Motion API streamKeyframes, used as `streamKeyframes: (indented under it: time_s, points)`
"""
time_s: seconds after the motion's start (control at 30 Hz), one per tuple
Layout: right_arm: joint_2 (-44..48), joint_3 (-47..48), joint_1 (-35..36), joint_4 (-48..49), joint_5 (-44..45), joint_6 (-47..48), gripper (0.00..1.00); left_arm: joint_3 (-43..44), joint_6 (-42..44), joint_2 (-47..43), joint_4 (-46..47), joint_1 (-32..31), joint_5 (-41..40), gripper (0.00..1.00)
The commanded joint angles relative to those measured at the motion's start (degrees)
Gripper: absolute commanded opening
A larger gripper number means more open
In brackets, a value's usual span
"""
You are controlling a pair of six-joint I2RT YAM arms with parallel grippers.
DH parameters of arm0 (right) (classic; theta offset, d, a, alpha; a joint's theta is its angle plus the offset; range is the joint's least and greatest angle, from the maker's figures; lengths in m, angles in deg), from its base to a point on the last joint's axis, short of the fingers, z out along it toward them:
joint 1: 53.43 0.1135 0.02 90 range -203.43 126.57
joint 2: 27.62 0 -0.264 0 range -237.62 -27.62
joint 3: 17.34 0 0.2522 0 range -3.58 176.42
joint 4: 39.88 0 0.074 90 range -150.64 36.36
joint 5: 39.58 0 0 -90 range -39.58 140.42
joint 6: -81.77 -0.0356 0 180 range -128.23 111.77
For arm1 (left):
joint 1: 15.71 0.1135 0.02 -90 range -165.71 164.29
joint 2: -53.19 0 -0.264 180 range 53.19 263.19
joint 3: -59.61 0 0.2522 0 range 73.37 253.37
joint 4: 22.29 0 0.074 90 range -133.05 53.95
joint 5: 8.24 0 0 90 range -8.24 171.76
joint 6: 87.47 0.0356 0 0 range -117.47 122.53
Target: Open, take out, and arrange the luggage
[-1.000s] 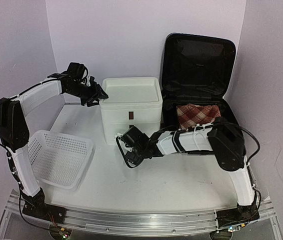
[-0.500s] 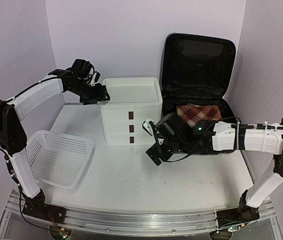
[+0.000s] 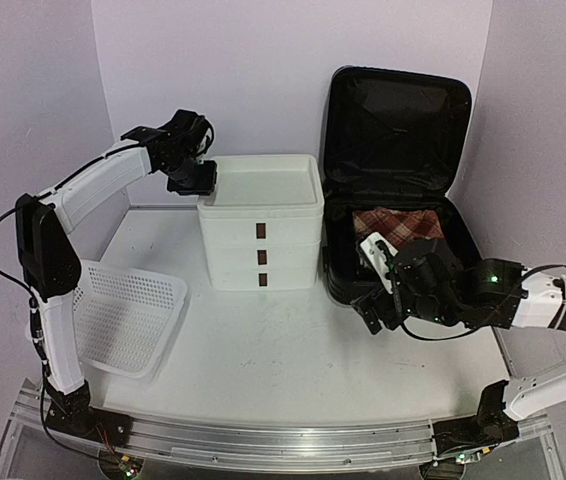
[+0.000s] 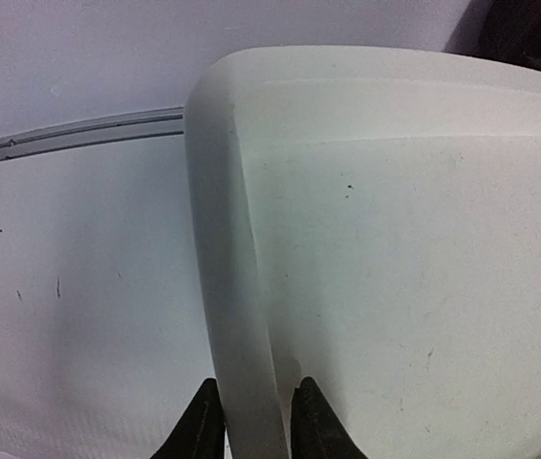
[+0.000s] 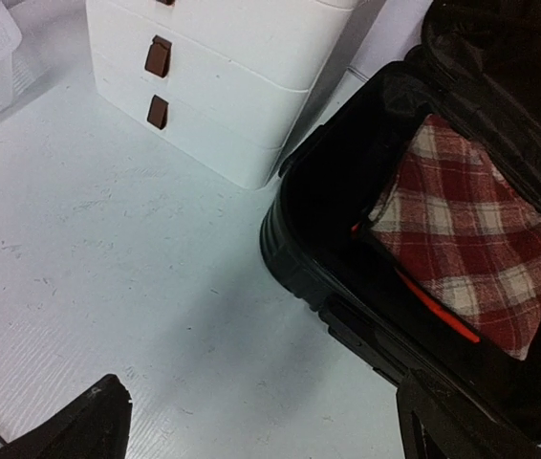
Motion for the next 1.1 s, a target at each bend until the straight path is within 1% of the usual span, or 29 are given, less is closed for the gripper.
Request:
streamKeyframes:
  time_s: [0.0,0.07,0.13,0.17,0.3,0.4,0.53,0.6,0.7,0.83,0.93,0.97,1.0,1.03,1.07]
  points:
    - [6.13,-2.68,-0.02,-0.17,4.28,-0.79,0.98,5.61,3.13,2.68,-3.72,0.41,-6.91,0.21]
    - [8.4,-3.61,-0.06,-0.73,5.35,-0.68,0.98,7.05,4.51,3.56,-4.53,0.93,-8.47,0.14]
    - [10.1,-4.78,-0.06,-1.19,6.4,-0.56,0.98,8.32,5.76,4.17,-4.78,2.44,-9.23,0.02]
    - [10.79,-5.18,-0.05,-1.39,6.97,-0.43,0.98,9.18,6.24,4.45,-4.94,3.67,-9.1,0.0]
    - [12.41,-6.28,-0.01,-2.52,8.79,-0.24,0.98,13.27,9.19,5.56,-4.83,9.12,-9.54,0.0]
    - [12.57,-6.77,-0.06,-3.25,9.76,-0.15,0.98,18.12,12.25,7.59,-4.62,12.93,-10.96,0.0]
    - [11.97,-6.91,-0.05,-3.78,10.35,-0.4,0.98,24.79,19.83,11.2,-3.1,15.74,-13.24,0.0]
    - [11.43,-6.44,0.01,-4.23,10.42,-0.65,0.98,26.01,21.43,12.06,-2.31,18.48,-11.26,0.0]
    - [10.4,-5.59,-0.01,-4.8,10.42,-0.77,0.98,24.43,23.52,12.24,0.46,22.68,-9.86,0.0]
    - [8.9,-4.22,-0.05,-5.52,10.35,-0.64,0.98,21.59,27.06,12.01,3.71,26.61,-10.51,0.0]
    - [8.22,-3.56,-0.06,-6.16,10.31,-0.7,0.98,18.64,32.77,10.97,7.02,29.17,-8.18,0.0]
    - [8.06,-3.55,-0.05,-6.13,10.25,-0.73,0.98,16.49,35.68,9.96,8.37,29.36,-7.48,0.0]
    - [7.82,-3.5,-0.06,-6.19,10.24,-0.83,0.98,11.76,38.06,8.22,12.79,29.38,-7.62,0.0]
    - [7.68,-3.46,-0.02,-6.21,10.21,-0.97,0.98,6.52,39.36,6.29,16.8,29.39,-7.58,0.0]
    - [7.38,-3.46,-0.06,-6.21,10.17,-1.14,0.98,4.18,39.63,5.04,19.98,29.34,-7.89,0.0]
